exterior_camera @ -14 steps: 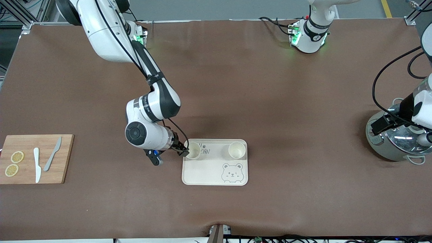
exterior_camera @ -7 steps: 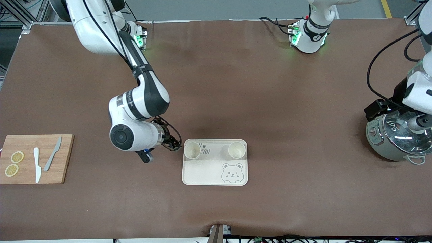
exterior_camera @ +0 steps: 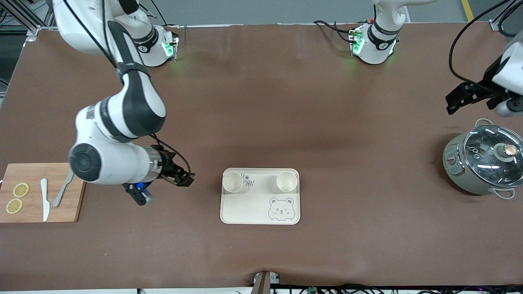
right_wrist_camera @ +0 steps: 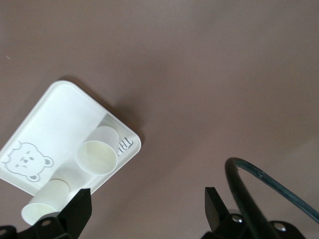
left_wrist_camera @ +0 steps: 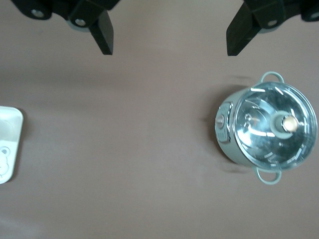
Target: Place white IKEA cup upright on tray with both arms
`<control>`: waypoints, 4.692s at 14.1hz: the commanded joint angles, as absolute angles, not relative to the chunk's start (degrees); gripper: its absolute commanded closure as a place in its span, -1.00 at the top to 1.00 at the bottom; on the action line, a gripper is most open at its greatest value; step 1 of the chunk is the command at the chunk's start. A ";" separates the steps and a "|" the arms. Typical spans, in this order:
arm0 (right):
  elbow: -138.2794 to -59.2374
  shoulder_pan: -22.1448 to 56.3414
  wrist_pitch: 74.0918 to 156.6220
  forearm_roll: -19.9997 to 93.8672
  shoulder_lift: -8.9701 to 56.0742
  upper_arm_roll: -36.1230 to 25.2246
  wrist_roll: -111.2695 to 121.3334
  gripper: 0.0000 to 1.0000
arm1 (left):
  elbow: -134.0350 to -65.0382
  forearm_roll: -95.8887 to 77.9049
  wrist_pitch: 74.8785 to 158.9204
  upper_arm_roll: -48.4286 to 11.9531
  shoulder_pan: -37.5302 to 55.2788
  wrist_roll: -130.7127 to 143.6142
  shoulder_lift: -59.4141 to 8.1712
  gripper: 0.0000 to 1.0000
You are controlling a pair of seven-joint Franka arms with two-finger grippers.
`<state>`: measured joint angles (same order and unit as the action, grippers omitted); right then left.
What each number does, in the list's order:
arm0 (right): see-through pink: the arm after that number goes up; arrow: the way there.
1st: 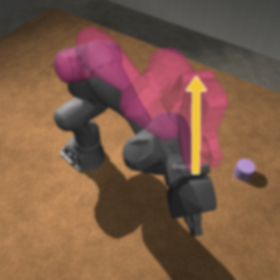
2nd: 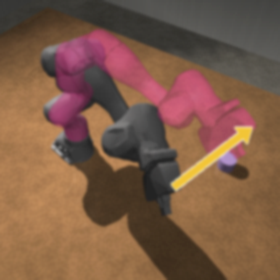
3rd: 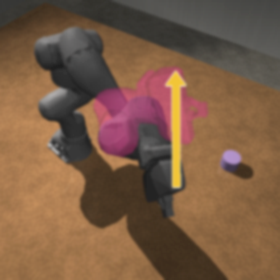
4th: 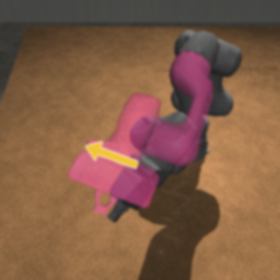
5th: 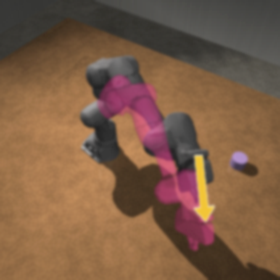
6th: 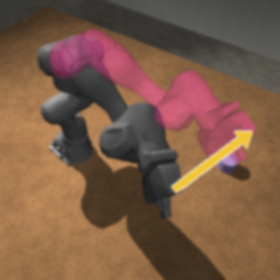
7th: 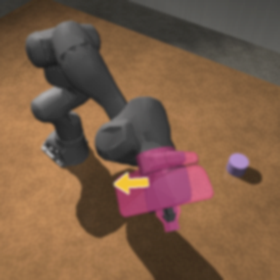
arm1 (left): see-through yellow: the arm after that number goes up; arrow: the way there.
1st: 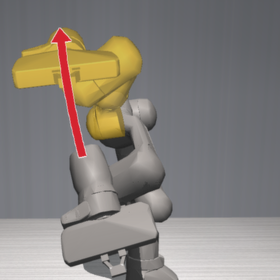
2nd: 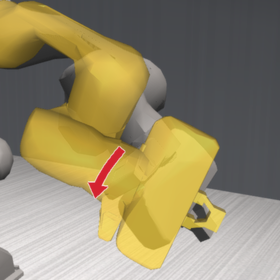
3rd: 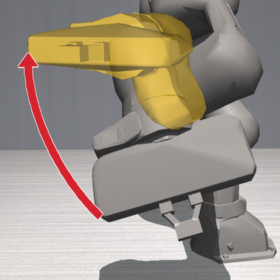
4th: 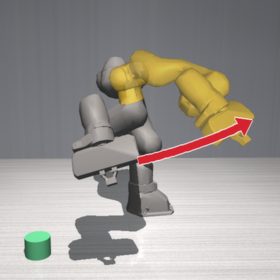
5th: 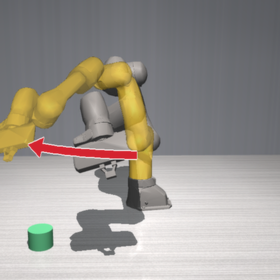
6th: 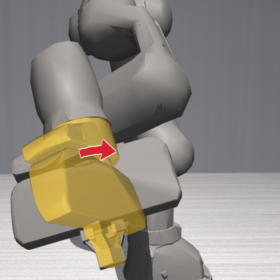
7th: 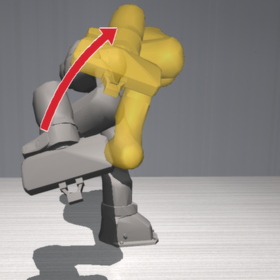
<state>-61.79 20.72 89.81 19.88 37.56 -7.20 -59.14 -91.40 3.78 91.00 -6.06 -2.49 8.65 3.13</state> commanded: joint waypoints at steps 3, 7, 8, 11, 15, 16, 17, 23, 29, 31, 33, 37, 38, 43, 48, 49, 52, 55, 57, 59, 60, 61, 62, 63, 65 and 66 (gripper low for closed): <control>-64.24 14.87 87.19 14.59 28.76 -8.00 -48.73 1.00 | -96.24 2.02 89.30 -4.22 -1.58 6.86 8.44 1.00; -73.89 10.47 85.78 13.71 18.39 -8.17 -38.53 1.00 | -95.63 1.93 88.16 -4.39 0.00 7.29 8.00 1.00; -75.39 9.15 85.69 13.36 16.54 -8.17 -35.19 1.00 | -95.63 2.02 88.07 -4.74 0.00 7.29 8.09 1.00; -76.64 6.34 84.12 8.37 12.84 -8.17 -21.93 1.00 | -95.62 2.02 87.89 -5.01 0.00 7.38 7.91 1.00; -78.48 3.52 83.67 3.52 8.62 -8.17 -3.20 1.00 | -95.54 2.11 87.89 -5.01 0.18 7.21 7.12 1.00; -80.23 3.43 83.58 3.17 6.87 -8.17 -1.16 1.00 | -95.36 2.20 87.89 -5.10 0.18 7.21 6.95 1.00; -84.25 3.51 85.06 1.25 3.81 -8.17 -0.01 1.00 | -95.27 2.11 87.89 -5.01 0.18 7.29 6.77 1.00; -90.81 2.73 91.50 -0.62 -0.55 -8.17 5.63 1.00 | -93.69 2.11 88.68 -5.01 0.00 8.00 5.72 1.00; -86.05 0.70 91.50 5.18 2.99 -8.09 5.19 1.00 | -92.29 2.29 88.77 -5.01 -0.35 7.03 5.10 1.00; -86.13 1.32 91.06 4.66 2.73 -7.82 5.27 1.00 | -92.11 2.11 88.86 -4.92 -0.35 7.03 4.92 1.00; -86.39 1.67 89.30 4.48 2.55 -7.74 5.10 1.00 | -92.11 2.11 88.86 -4.92 -0.35 7.03 4.49 1.00; -86.66 2.90 88.07 0.00 1.93 -7.82 5.53 1.00 | -92.11 2.02 88.86 -4.92 -0.35 7.03 4.39 1.00; -86.66 3.34 88.07 0.00 1.76 -7.82 5.54 1.00 | -92.20 2.02 88.77 -4.92 -0.35 7.03 4.39 1.00; -86.66 2.99 87.63 0.18 1.76 -7.82 5.45 1.00 | -92.02 2.02 88.68 -4.92 -0.44 6.86 4.39 1.00; -86.66 2.99 87.45 0.18 1.85 -7.82 5.27 1.00 | -90.09 1.05 88.24 -4.75 -0.35 7.38 3.69 1.00; -86.57 2.99 87.28 0.18 1.85 -7.82 5.27 1.00 | -90.09 1.05 88.24 -4.75 -0.44 7.38 3.69 1.00; -86.57 2.81 87.19 0.18 1.85 -7.82 5.27 1.00 | -90.00 1.14 87.89 -4.75 -0.26 7.38 3.69 1.00; -86.57 2.72 86.57 0.26 1.85 -7.91 5.27 1.00 | -89.83 1.23 86.84 -4.92 -0.18 7.38 3.69 1.00; -86.57 2.64 86.57 0.35 1.93 -8.00 5.27 1.00 | -89.21 1.32 85.96 -4.92 -0.18 7.38 3.69 1.00; -86.57 2.64 86.57 0.35 1.93 -8.00 5.19 1.00 | -89.12 1.58 85.43 -4.92 -0.09 7.38 3.69 1.00; -86.57 2.72 86.57 0.35 1.93 -8.00 5.19 1.00 | -89.12 1.67 85.08 -4.92 -0.09 7.38 3.69 1.00; -86.57 2.72 86.57 0.35 1.93 -8.00 5.10 1.00 | -89.12 1.76 85.17 -4.92 0.00 7.47 3.69 1.00; -86.57 2.72 86.57 0.35 1.93 -8.00 5.10 1.00 | -89.12 1.76 85.17 -4.92 0.00 7.47 3.69 1.00; -86.57 2.72 86.57 0.35 1.93 -8.00 5.10 1.00 | -89.12 1.76 85.17 -4.92 0.09 7.47 3.69 1.00; -86.57 2.64 86.57 0.35 1.93 -8.00 5.10 1.00 | -89.12 1.76 85.17 -4.92 0.17 7.56 3.60 1.00; -86.57 2.64 86.49 0.35 1.93 -8.00 5.10 1.00 | -89.03 1.76 85.17 -4.92 0.18 7.65 3.60 1.00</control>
<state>-87.27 2.84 87.40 1.08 2.10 -8.10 4.94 -90.71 2.38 86.48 -4.87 0.08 7.65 4.30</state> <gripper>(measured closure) 0.000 0.000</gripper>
